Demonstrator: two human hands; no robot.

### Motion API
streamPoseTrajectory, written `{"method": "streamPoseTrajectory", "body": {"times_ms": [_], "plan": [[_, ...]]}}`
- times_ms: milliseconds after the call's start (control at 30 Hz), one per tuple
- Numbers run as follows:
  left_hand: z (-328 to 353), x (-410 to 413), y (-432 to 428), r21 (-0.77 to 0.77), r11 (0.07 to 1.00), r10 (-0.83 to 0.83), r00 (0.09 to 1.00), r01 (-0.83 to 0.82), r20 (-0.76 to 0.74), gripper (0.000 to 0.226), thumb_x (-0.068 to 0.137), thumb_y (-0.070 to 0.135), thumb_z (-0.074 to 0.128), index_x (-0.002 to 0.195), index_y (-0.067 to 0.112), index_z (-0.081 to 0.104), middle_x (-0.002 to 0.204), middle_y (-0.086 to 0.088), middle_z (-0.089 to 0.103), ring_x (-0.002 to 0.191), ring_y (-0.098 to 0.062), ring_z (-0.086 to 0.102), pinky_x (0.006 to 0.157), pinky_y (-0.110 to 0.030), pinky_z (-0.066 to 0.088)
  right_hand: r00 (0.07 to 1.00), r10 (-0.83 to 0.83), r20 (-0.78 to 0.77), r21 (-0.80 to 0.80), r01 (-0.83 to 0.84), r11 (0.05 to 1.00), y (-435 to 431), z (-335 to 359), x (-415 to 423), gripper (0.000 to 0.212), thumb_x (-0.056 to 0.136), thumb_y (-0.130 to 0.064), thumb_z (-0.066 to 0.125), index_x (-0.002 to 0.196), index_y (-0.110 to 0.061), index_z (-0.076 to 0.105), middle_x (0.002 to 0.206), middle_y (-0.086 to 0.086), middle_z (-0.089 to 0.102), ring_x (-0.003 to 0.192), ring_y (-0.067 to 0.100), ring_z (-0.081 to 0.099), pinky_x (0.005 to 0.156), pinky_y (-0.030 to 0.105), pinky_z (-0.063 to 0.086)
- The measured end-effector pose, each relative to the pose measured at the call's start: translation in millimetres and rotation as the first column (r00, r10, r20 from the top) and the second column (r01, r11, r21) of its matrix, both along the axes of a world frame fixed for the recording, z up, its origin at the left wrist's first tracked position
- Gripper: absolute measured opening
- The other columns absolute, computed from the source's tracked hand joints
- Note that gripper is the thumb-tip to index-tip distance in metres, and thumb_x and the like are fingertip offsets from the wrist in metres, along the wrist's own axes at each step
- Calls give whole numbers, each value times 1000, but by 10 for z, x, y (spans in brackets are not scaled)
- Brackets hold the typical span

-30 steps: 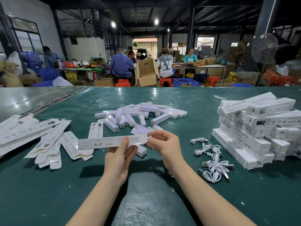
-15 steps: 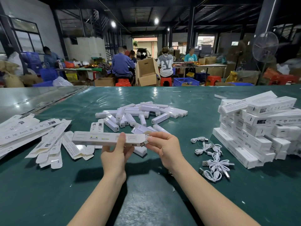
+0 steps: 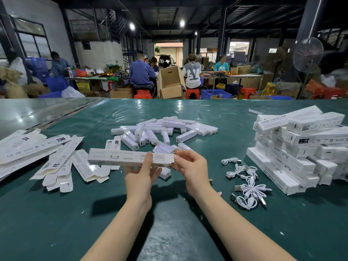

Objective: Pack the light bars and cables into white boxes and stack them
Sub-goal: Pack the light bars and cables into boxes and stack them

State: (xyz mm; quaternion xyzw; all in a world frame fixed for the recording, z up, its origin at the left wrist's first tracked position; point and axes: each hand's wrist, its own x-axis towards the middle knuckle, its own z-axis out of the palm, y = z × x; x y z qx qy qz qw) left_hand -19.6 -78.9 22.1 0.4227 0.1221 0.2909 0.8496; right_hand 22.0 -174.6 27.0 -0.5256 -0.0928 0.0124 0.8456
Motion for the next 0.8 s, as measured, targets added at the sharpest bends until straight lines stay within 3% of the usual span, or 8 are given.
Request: {"method": "streamPoseTrajectory", "body": {"times_ms": [67,167,300,400,467,533,667,800], "plan": [[-3,-2,-27,-60,998,-19,1000,19,5,15,90,12,57,100,22,51,92,1,64,75,-17,65,60,-19,57,999,-21,44,-62,24,998,36,-12,-12,24,76,17,61,69,-5,57,71,3,63,63,11,61,68,23,55],[9,-2,-34,-208,976,-66,998,69,23,12,92,10,54,92,22,51,87,-1,64,60,-10,68,62,-21,58,998,21,64,-61,-17,998,68,-24,-18,28,75,20,58,68,-6,55,73,3,63,70,16,60,78,27,51],[5,12,21,-318,942,-115,993,112,9,5,91,14,57,90,18,53,83,-2,62,55,-8,68,57,-24,58,995,-54,88,-110,64,992,37,-24,-2,30,74,19,61,63,-9,58,58,-5,63,57,4,59,62,16,50],[7,19,69,-394,912,-123,992,113,0,12,90,18,59,100,15,54,85,-3,63,63,-9,67,54,-24,57,984,-157,81,-160,168,973,-27,-36,40,26,77,13,63,74,-13,61,66,-1,57,64,9,53,68,19,47],[15,33,108,-437,894,-120,993,103,-12,16,90,20,59,103,13,54,87,-4,63,74,-11,64,52,-24,57,992,-120,48,-144,125,982,-55,-38,69,27,79,13,59,90,-13,61,78,6,54,74,15,52,80,28,48],[33,39,123,-462,882,-124,992,97,-26,11,90,21,59,93,10,56,85,-5,63,78,-11,61,50,-25,57,997,-66,44,-169,73,983,-68,-30,81,27,81,11,58,93,-13,62,82,7,55,76,15,53,84,29,49],[79,16,126,-502,861,-118,992,85,-34,13,90,20,59,81,10,58,70,-4,67,74,-12,61,50,-25,56,994,-14,109,-240,40,970,-96,-14,81,25,83,8,57,75,-14,66,67,-1,60,63,5,55,66,11,47],[89,5,137,-517,851,-120,992,89,-26,12,91,20,58,82,11,58,59,-3,68,74,-12,61,51,-25,57,993,16,120,-239,13,971,-107,-10,76,27,83,9,56,71,-14,66,61,-6,63,56,-2,55,63,9,45]]}}
